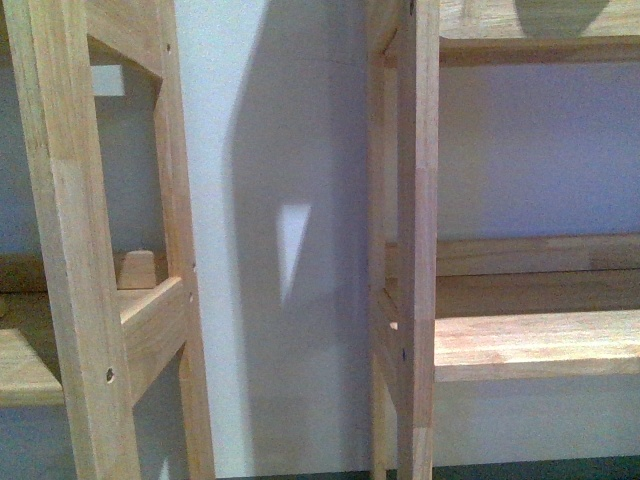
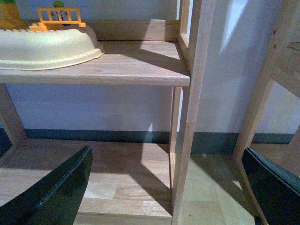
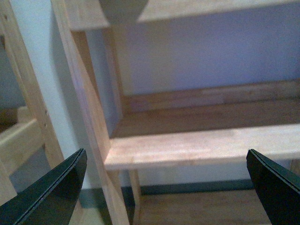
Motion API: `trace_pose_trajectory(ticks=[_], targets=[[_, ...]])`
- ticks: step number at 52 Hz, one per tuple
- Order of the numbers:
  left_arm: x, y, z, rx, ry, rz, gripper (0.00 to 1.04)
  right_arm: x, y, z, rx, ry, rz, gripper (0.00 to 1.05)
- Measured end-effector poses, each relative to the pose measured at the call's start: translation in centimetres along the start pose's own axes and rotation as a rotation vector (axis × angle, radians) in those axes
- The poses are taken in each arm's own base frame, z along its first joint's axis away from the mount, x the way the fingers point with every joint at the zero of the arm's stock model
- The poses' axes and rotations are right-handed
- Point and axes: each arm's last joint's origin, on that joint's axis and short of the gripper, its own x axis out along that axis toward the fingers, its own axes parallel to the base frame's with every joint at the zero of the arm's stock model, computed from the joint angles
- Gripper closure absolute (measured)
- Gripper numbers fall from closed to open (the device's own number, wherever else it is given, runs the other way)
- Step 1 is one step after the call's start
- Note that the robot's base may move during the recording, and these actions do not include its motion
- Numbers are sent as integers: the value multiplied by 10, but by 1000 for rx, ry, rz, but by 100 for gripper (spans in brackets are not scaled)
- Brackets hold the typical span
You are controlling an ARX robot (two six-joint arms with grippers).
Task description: Put away toys
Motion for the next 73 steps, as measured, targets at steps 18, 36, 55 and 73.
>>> trace_pose_trajectory(ticks=[18,36,55,73], targets=[[0,0,0,0,0,0,6,-8,-11,-60,-89,154,22,30],[0,0,0,0,0,0,6,-11,-24,-78,-104,154,7,86],[0,0,0,0,0,0,6,-14,-26,-91,-105,148,8,86],[0,0,0,0,0,0,6,-14,-26,-94,-106,143,7,73]])
